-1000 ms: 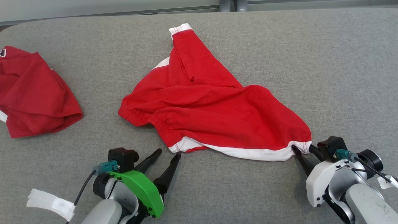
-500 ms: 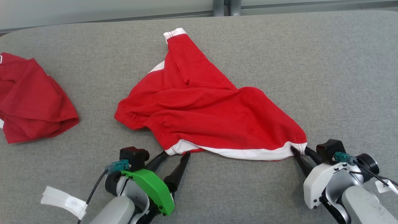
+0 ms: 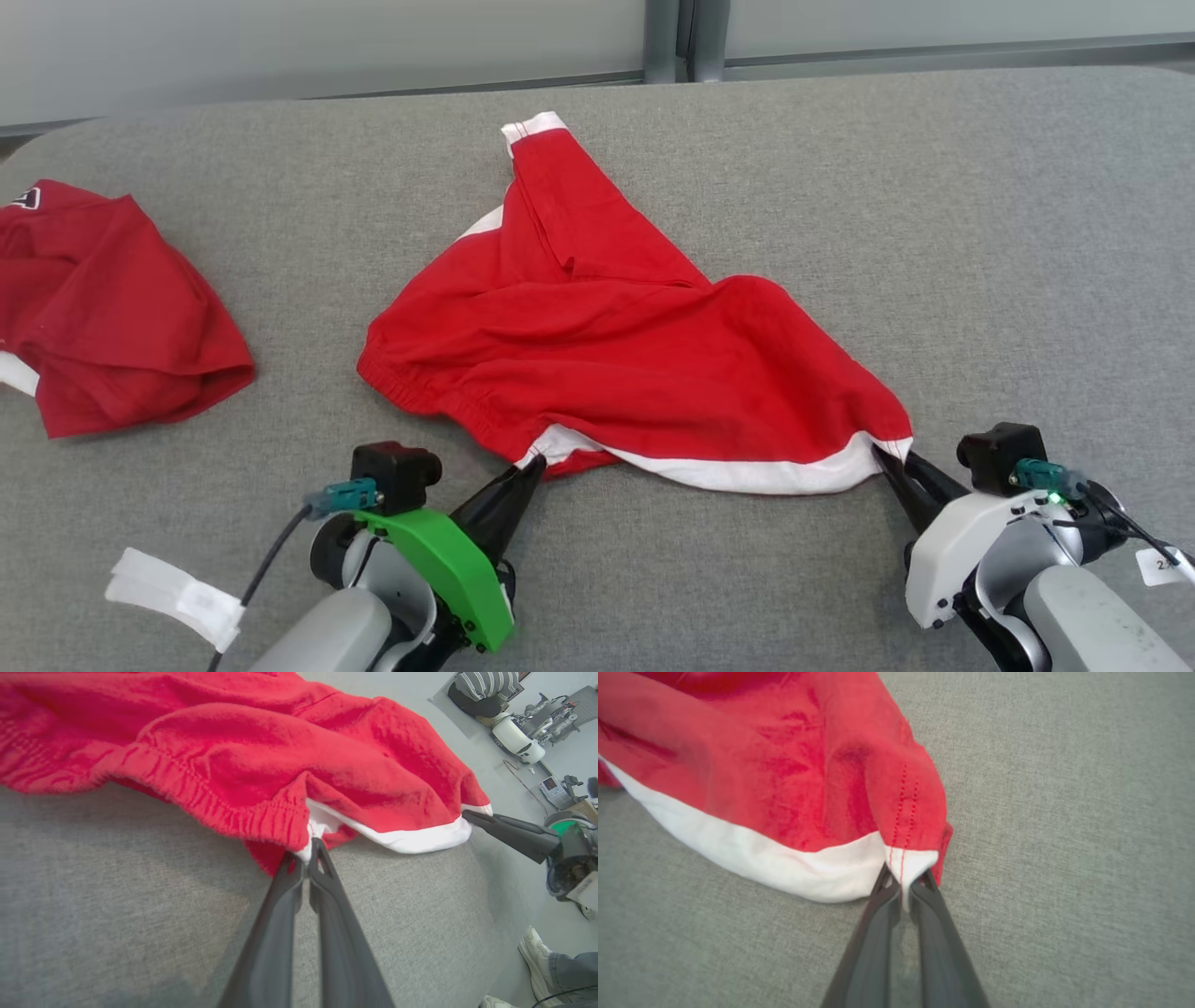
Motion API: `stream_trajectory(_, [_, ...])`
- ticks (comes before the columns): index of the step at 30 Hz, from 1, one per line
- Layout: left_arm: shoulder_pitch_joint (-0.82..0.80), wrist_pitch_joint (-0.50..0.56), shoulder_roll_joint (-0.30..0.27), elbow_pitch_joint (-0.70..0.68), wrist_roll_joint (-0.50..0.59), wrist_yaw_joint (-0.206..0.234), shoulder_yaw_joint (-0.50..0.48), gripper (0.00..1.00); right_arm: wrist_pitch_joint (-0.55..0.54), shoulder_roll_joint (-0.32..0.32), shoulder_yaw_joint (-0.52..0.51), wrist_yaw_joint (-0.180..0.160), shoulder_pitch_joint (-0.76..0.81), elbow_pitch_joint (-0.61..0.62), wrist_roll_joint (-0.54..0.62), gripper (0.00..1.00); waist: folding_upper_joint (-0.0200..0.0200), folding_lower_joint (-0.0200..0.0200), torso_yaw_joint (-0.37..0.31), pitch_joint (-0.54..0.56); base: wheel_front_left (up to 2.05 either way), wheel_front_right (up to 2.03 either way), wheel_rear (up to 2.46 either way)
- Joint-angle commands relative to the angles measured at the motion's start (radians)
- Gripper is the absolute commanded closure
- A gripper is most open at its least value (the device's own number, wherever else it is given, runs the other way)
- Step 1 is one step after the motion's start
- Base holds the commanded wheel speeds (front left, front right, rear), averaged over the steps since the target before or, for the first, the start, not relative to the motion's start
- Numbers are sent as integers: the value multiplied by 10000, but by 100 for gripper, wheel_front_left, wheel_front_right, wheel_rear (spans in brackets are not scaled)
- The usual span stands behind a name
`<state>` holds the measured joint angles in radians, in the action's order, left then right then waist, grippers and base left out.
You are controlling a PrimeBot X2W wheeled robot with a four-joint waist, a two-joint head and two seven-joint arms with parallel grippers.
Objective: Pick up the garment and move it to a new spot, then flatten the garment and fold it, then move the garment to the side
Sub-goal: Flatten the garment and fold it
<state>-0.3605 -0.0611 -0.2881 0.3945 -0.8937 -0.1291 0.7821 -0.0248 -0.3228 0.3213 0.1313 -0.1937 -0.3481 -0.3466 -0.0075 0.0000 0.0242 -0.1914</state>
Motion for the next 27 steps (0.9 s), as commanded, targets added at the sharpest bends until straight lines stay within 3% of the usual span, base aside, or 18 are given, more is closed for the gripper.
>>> stream_trajectory(1, [-23,126,-246,-259,-328,-29,-7,100,-32,-19,-29,-10,83,141,-342,100,75,0,-19,179,0,0,0])
stream_trajectory(5, [216,1136,-1310,-2120,-1693,-29,-36,100,-494,-367,-158,-8,127,1246,-2310,100,75,0,-67,517,0,0,0])
stream_trajectory(12, [-89,3623,-4445,-6451,-3889,69,-767,100,-2444,-1905,-1286,-4,392,4694,-5844,100,75,0,-178,934,0,0,0])
stream_trajectory(13, [-89,3623,-4445,-6451,-3889,69,-767,100,-2444,-1905,-1286,-4,392,4694,-5844,100,75,0,-178,934,0,0,0])
stream_trajectory(18, [-900,4895,-5906,-8684,-5451,752,-1955,100,-3698,-2342,-2754,-4,-211,7118,-8067,100,75,0,-398,724,0,0,0])
stream_trajectory(23, [-2640,5925,-6113,-9333,-6783,1315,-2883,100,-4364,-1969,-3881,-4,-1917,7839,-9174,100,75,0,-537,-26,0,0,0])
stream_trajectory(27, [-4565,6921,-5813,-8706,-7105,1694,-3032,100,-4869,-1269,-4054,-4,-3961,7180,-8803,100,75,0,-631,-1026,0,0,0])
